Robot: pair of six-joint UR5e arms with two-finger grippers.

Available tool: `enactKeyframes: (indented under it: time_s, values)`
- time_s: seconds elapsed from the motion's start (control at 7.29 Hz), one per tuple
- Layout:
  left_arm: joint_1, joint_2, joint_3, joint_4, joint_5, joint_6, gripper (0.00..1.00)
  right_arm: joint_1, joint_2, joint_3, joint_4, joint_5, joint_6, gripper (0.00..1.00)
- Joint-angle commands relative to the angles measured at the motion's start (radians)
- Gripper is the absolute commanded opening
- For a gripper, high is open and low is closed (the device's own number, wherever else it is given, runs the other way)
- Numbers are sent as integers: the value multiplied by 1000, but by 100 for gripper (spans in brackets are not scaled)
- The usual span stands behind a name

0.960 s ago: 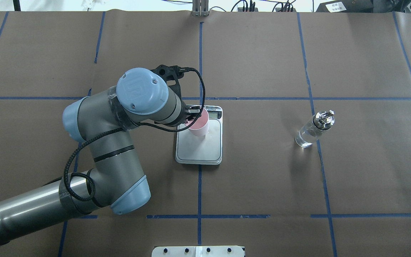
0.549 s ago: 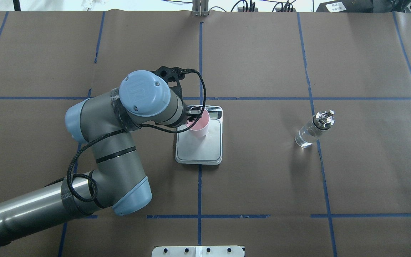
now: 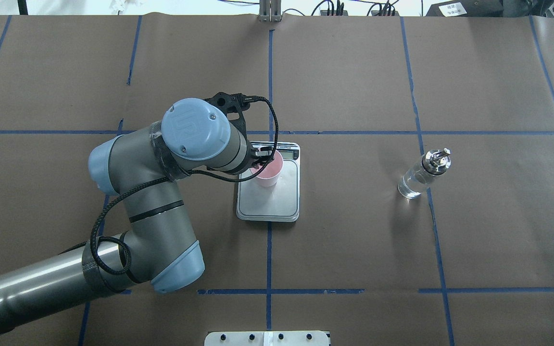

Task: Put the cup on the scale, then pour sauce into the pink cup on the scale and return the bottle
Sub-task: 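Release the cup and withdraw the left gripper away from the scale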

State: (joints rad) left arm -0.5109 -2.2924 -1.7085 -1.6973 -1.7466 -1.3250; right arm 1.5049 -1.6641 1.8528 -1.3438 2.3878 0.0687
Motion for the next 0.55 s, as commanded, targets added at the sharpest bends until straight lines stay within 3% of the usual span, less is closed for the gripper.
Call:
enactKeyframes:
  time_s: [0.0,0.14,0.41]
  values:
    - [-20,81,-160,84,-5,170,100,0,1,3,0,4,3,100]
    - [-93,161,-253,135,-10,317,100,0,1,14,2,46,14,100]
    - [-341,333,-299,136,-170,689,100,-26,4,89,99,93,244,100]
